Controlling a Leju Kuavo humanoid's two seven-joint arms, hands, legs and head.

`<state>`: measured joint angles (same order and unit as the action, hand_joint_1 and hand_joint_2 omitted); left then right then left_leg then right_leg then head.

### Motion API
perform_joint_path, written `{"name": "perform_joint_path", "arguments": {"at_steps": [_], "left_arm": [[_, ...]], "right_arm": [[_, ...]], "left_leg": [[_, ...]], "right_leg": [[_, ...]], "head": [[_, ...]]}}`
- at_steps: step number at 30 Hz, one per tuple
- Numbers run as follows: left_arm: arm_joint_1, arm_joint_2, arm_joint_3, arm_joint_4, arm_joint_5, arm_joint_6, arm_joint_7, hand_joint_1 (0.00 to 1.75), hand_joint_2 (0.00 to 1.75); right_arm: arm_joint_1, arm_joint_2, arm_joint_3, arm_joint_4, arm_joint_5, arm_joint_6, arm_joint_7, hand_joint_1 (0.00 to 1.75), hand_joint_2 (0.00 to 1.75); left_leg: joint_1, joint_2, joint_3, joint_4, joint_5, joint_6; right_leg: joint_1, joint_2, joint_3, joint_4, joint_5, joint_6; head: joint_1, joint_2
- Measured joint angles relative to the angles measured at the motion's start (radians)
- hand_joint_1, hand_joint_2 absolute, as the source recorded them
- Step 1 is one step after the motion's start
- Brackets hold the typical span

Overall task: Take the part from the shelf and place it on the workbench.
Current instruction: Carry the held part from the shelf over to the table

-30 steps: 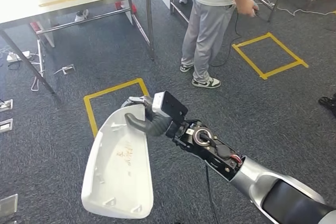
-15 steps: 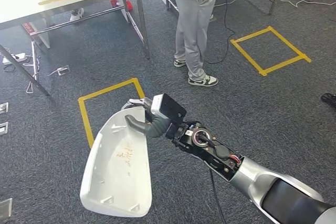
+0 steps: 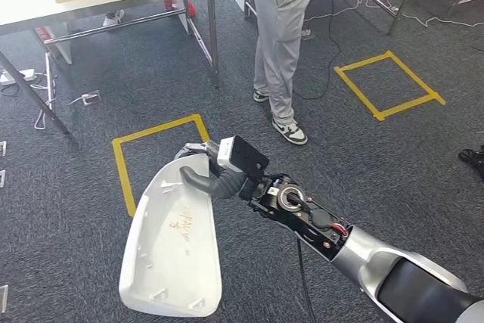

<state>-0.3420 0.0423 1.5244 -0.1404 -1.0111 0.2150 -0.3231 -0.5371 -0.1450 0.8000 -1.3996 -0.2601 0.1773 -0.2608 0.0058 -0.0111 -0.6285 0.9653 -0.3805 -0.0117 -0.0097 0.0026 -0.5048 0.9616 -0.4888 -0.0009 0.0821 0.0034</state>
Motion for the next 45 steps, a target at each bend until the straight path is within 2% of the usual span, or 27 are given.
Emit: {"name": "perform_joint_path", "arguments": {"at_steps": [10,12,14,15,16,18,19,20,21,23,24,25,26,29,30,31,33,34,35,36,37,38,39,40,42,45], "left_arm": [[0.001,-0.002,0.0,0.0,0.0,0.001,0.0,0.0,1.75],[0.002,-0.001,0.0,0.0,0.0,0.001,0.0,0.0,1.75],[0.003,-0.001,0.0,0.0,0.0,0.001,0.0,0.0,1.75],[0.003,-0.002,0.0,0.0,0.0,0.001,0.0,0.0,1.75],[0.003,-0.003,0.0,0.0,0.0,0.0,-0.001,0.0,1.75],[0.003,-0.004,0.001,0.0,0.0,0.0,-0.001,0.0,1.75],[0.004,-0.004,0.001,0.0,0.0,0.0,-0.001,0.0,1.75],[0.005,-0.005,0.0,0.0,0.0,0.0,-0.001,0.0,1.75],[0.006,-0.006,0.0,0.0,0.0,0.0,-0.001,0.0,1.75],[0.007,-0.006,0.0,0.0,-0.001,0.001,-0.001,0.0,1.75],[0.006,-0.005,0.0,0.0,-0.002,0.001,-0.001,0.0,1.75],[0.005,-0.004,0.001,0.0,-0.002,0.001,-0.001,0.0,1.75],[0.005,-0.003,0.001,0.0,-0.002,0.001,-0.001,0.0,1.75],[0.005,-0.004,0.001,0.0,-0.003,0.001,0.0,0.0,1.75],[0.004,-0.004,0.001,0.0,-0.003,0.001,0.0,0.0,1.75],[0.002,-0.004,0.001,0.0,-0.004,0.001,0.0,0.0,1.75],[0.001,-0.004,0.001,0.0,-0.004,0.001,0.0,0.0,1.75],[0.002,-0.004,0.0,0.0,-0.004,0.001,0.0,0.0,1.75],[0.004,-0.004,0.001,0.0,-0.004,0.001,0.0,0.0,1.75],[0.006,-0.004,0.001,0.0,-0.004,0.001,0.0,0.0,1.75],[0.006,-0.004,0.001,0.0,-0.004,0.001,0.0,0.0,1.75],[0.006,-0.003,0.001,0.0,-0.004,0.001,0.0,0.0,1.75],[0.005,-0.002,0.001,0.0,-0.004,0.002,0.0,0.0,1.75],[0.004,-0.001,0.001,0.0,-0.004,0.003,0.0,0.0,1.75],[0.003,0.001,0.001,0.0,-0.002,0.005,-0.001,0.0,1.75],[0.005,0.001,0.001,0.0,0.002,0.007,-0.001,0.0,1.75]], "right_arm": [[0.0,0.0,0.0,0.0,0.002,0.0,0.0,1.75,1.75],[-0.001,0.001,0.0,0.0,0.002,0.0,0.0,1.75,1.75],[-0.002,0.002,-0.001,-0.001,0.002,0.0,0.0,1.75,1.75],[-0.004,0.002,-0.001,-0.001,0.002,0.0,0.0,1.75,1.75],[-0.006,0.002,-0.002,-0.002,0.002,-0.001,0.0,1.75,1.75],[-0.004,0.002,-0.002,-0.002,0.002,-0.001,0.001,1.75,1.75],[0.0,0.002,-0.002,-0.002,0.002,-0.002,0.002,1.75,1.75],[0.005,0.002,-0.002,-0.001,0.002,-0.002,0.003,1.75,1.75],[0.007,0.002,-0.002,-0.001,0.002,-0.003,0.003,1.75,1.75],[0.008,0.002,-0.002,-0.001,0.002,-0.004,0.003,1.75,1.75],[0.007,0.002,-0.002,-0.001,0.002,-0.004,0.003,1.75,1.75],[0.008,0.002,-0.002,-0.001,0.002,-0.004,0.004,1.75,1.75],[0.009,0.002,-0.002,-0.001,0.002,-0.004,0.004,1.75,1.75],[0.013,0.002,-0.003,-0.003,0.004,-0.006,0.004,1.75,1.75],[0.012,0.002,-0.004,-0.004,0.004,-0.007,0.003,1.75,1.75],[0.011,0.002,-0.004,-0.005,0.004,-0.007,0.003,1.75,1.75],[0.012,0.002,-0.005,-0.006,0.004,-0.007,0.003,1.75,1.75],[0.013,0.002,-0.005,-0.006,0.005,-0.006,0.004,1.75,1.75],[0.014,0.002,-0.005,-0.006,0.005,-0.006,0.004,1.75,1.75],[0.015,0.002,-0.005,-0.006,0.005,-0.006,0.004,1.75,1.75],[0.015,0.002,-0.005,-0.006,0.005,-0.006,0.005,1.75,1.75],[0.014,0.002,-0.005,-0.006,0.005,-0.006,0.006,1.75,1.75],[0.013,0.002,-0.005,-0.007,0.005,-0.006,0.006,1.75,1.75],[0.012,0.002,-0.005,-0.008,0.005,-0.005,0.007,1.75,1.75],[0.01,0.002,-0.005,-0.008,0.005,-0.004,0.008,1.75,1.75],[0.005,0.002,-0.006,-0.011,0.006,-0.001,0.01,1.75,1.75]], "left_leg": [[-0.001,0.0,0.0,0.0,0.001,0.008],[-0.004,0.0,0.001,-0.001,-0.002,0.017],[0.001,0.002,0.019,-0.024,0.0,0.03],[0.006,0.004,0.031,-0.039,0.003,0.034],[0.011,0.005,0.043,-0.051,0.006,0.036],[0.013,0.006,0.054,-0.055,0.003,0.035],[0.014,0.006,0.057,-0.054,0.0,0.032],[0.016,0.004,0.06,-0.053,-0.004,0.028],[0.02,0.003,0.064,-0.049,-0.009,0.023],[0.027,0.001,0.07,-0.036,-0.023,0.007],[0.028,0.0,0.07,-0.026,-0.031,-0.002],[0.028,-0.002,0.067,-0.02,-0.035,-0.011],[0.027,-0.003,0.065,-0.016,-0.037,-0.019],[0.03,-0.001,0.062,-0.011,-0.041,-0.032],[0.031,0.002,0.052,0.012,-0.053,-0.035],[0.031,0.005,0.027,0.059,-0.073,-0.036],[0.029,0.008,-0.055,0.205,-0.123,-0.035],[0.027,0.008,-0.098,0.27,-0.137,-0.033],[0.025,0.008,-0.126,0.303,-0.133,-0.028],[0.022,0.008,-0.134,0.295,-0.109,-0.022],[0.018,0.008,-0.12,0.245,-0.067,-0.012],[0.011,0.008,-0.093,0.171,-0.021,-0.001],[0.005,0.008,-0.063,0.103,0.01,0.009],[-0.001,0.008,-0.038,0.049,0.025,0.015],[-0.009,0.008,-0.019,0.012,0.015,0.017],[-0.003,0.007,0.001,-0.009,0.006,0.022]], "right_leg": [[0.0,0.0,0.002,-0.007,0.005,0.013],[-0.003,-0.001,0.005,-0.015,0.007,0.022],[-0.002,-0.003,0.005,-0.017,0.002,0.032],[-0.001,-0.004,-0.005,0.006,-0.012,0.034],[-0.001,-0.004,-0.027,0.053,-0.034,0.035],[-0.006,-0.003,-0.097,0.193,-0.087,0.039],[-0.01,-0.003,-0.13,0.247,-0.099,0.042],[-0.014,-0.004,-0.148,0.268,-0.092,0.045],[-0.018,-0.004,-0.147,0.249,-0.065,0.049],[-0.027,-0.003,-0.1,0.124,0.013,0.06],[-0.029,0.0,-0.073,0.065,0.037,0.062],[-0.029,0.003,-0.056,0.029,0.047,0.06],[-0.027,0.006,-0.049,0.018,0.042,0.055],[-0.023,0.009,-0.047,0.02,0.037,0.03],[-0.023,0.009,-0.043,0.019,0.036,0.023],[-0.023,0.008,-0.038,0.017,0.034,0.017],[-0.017,0.006,-0.033,0.017,0.027,0.006],[-0.014,0.005,-0.029,0.017,0.023,0.001],[-0.01,0.005,-0.024,0.017,0.019,-0.002],[-0.006,0.006,-0.018,0.017,0.013,-0.005],[-0.002,0.007,-0.009,0.016,0.007,-0.007],[0.0,0.008,-0.001,0.016,0.001,-0.007],[0.004,0.008,0.005,0.015,-0.006,-0.006],[0.005,0.009,0.009,0.014,-0.011,-0.003],[0.005,0.01,0.011,0.009,-0.018,0.006],[0.004,0.007,0.014,0.016,-0.035,0.023]], "head": [[0.0,0.0],[-0.002,0.0],[-0.002,0.0],[-0.002,0.0],[-0.001,0.0],[0.001,0.0],[0.002,0.0],[0.003,0.0],[0.004,0.0],[0.008,0.0],[0.011,0.0],[0.013,0.0],[0.013,0.0],[0.008,0.0],[0.006,0.0],[0.002,0.0],[-0.003,0.0],[-0.005,0.0],[-0.005,0.0],[-0.006,0.0],[-0.006,0.0],[-0.006,0.0],[-0.007,0.0],[-0.007,0.0],[-0.009,0.0],[-0.009,0.0]]}}
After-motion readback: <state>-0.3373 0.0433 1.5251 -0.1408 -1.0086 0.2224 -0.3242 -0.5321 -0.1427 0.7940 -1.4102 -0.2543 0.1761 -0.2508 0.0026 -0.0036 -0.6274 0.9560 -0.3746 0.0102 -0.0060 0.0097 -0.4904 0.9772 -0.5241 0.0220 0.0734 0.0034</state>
